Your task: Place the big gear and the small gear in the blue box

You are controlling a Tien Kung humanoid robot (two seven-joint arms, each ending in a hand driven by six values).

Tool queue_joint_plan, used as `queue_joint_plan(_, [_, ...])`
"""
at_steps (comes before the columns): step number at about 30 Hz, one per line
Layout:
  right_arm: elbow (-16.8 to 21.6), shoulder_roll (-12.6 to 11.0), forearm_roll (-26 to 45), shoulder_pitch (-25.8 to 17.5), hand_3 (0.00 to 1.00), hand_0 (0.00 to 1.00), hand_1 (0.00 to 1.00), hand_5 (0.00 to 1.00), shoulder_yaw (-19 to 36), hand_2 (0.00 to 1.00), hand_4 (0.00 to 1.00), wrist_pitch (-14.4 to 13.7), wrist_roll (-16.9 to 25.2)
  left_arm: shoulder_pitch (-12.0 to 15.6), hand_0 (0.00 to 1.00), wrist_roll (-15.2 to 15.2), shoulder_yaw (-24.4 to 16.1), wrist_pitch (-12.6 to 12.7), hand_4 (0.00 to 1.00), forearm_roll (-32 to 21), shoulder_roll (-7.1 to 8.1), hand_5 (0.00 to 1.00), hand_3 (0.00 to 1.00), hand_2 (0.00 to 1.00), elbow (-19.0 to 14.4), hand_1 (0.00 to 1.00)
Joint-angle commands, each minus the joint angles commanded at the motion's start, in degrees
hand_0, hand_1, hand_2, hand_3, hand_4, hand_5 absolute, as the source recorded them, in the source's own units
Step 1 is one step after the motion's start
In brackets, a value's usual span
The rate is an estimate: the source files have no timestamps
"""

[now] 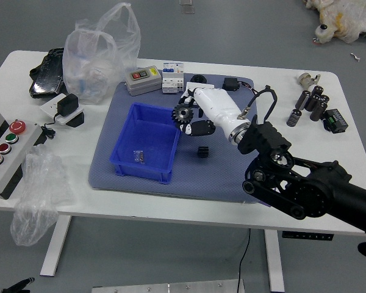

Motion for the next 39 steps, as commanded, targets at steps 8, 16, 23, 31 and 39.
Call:
queue_joint_plan(8, [-1.28, 1.80, 0.17, 1.25, 0.724, 0.486, 0.781, 0.193, -4.31, 0.828, 0.584, 3.91, -0.16, -0.08, 0.655, 0.58, -0.61, -0.26, 0.741, 1.25, 0.04, 0.620, 0.718, 0.514, -0.17, 0.490])
queue_joint_plan(16, [-1.80, 2.17, 0.28, 1.38, 0.915, 0.500, 0.863, 0.199, -5.04, 0.987, 0.604, 4.66, -1.63, -0.30, 0.655, 2.41, -2.62, -1.49, 0.741, 5.65, -0.13, 0.621, 0.719, 0.511, -0.63, 0.489])
queue_joint_plan(23, [-1.33, 1.40, -0.44, -0.34, 0.953, 0.492, 0.870, 0.194, -1.13, 0.998, 0.615, 1.98, -0.76, -0.39, 0.655, 2.22, -2.47, -1.45, 0.741, 5.47, -0.25, 0.620, 0.721, 0.510, -0.57, 0.489])
queue_joint_plan(31, [0.61, -3.70, 1.03, -8.13, 0.883, 0.379, 0.495, 0.198, 8.22, 0.804, 0.646, -2.42, -2.19, 0.19, 0.655, 1.79, -1.91, -1.02, 0.742, 4.09, -0.30, 0.624, 0.722, 0.511, -0.45, 0.490])
queue_joint_plan(39, [-0.60, -4.31, 10.06, -12.09, 0.885, 0.370, 0.484, 0.215, 7.08, 0.802, 0.679, -2.51, -0.87, 0.54, 0.655, 1.54, -1.94, -0.69, 0.742, 3.44, -0.26, 0.624, 0.721, 0.511, -0.35, 0.490])
